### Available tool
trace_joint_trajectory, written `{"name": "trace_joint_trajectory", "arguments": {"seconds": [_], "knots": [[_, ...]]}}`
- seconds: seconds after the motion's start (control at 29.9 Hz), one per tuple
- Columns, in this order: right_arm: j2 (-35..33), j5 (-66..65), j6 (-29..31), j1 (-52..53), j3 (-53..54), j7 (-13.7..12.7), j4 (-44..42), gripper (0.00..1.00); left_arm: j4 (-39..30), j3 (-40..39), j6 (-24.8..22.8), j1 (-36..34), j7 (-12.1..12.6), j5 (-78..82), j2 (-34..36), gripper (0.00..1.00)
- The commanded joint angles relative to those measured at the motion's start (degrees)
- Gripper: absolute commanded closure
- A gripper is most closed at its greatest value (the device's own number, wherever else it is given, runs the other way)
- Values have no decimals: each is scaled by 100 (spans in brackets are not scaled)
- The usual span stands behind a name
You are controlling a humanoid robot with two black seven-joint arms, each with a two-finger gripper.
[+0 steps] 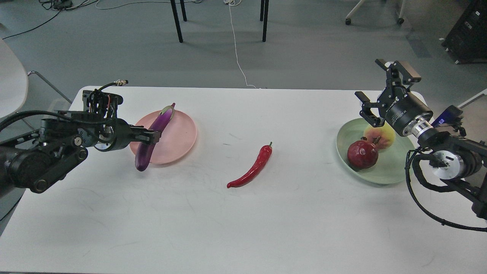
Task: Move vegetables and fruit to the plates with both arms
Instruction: 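Carry the eggplant with the left gripper onto the pink plate, release, then move the left gripper to the red chili pepper and grasp it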
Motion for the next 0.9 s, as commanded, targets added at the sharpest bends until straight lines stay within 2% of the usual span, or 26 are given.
{"name": "trace_joint_trajectory", "arguments": {"seconds": [0.0, 0.07, 0.17, 0.37, 0.43, 0.5, 0.57, 0.74, 0.87], "knots": [[-11, 0, -1, 8, 0, -1, 5, 2, -83, -18, 18, -55, -73, 26, 3, 2], [-28, 0, 25, 8, 9, -1, -4, 2, -241, -18, 18, -194, -169, 35, -14, 2], [-46, 18, 87, 0, 18, -1, -4, 2, -812, -9, 0, -423, -179, 35, -23, 2], [-72, 27, 402, -79, 18, -1, -47, 2, -1805, 8, -35, -415, -65, 114, -470, 2], [-72, 27, 587, -132, 27, -1, -83, 2, -1903, 226, -44, -397, 102, 175, -777, 2], [-81, 27, 667, -158, 18, -1, -92, 2, -1886, 683, -26, -468, 243, 254, -1041, 2], [-107, 27, 754, -237, 27, -1, -92, 2, -1824, 913, 0, -485, 243, 543, -1217, 2], [-274, 88, 1542, -378, 44, -1, -302, 2, -1298, 1002, 9, -459, 199, 1361, -1876, 2], [-388, 97, 1542, -449, 44, -1, -478, 2, -770, 1002, 35, -468, 199, 1555, -2255, 2]]}}
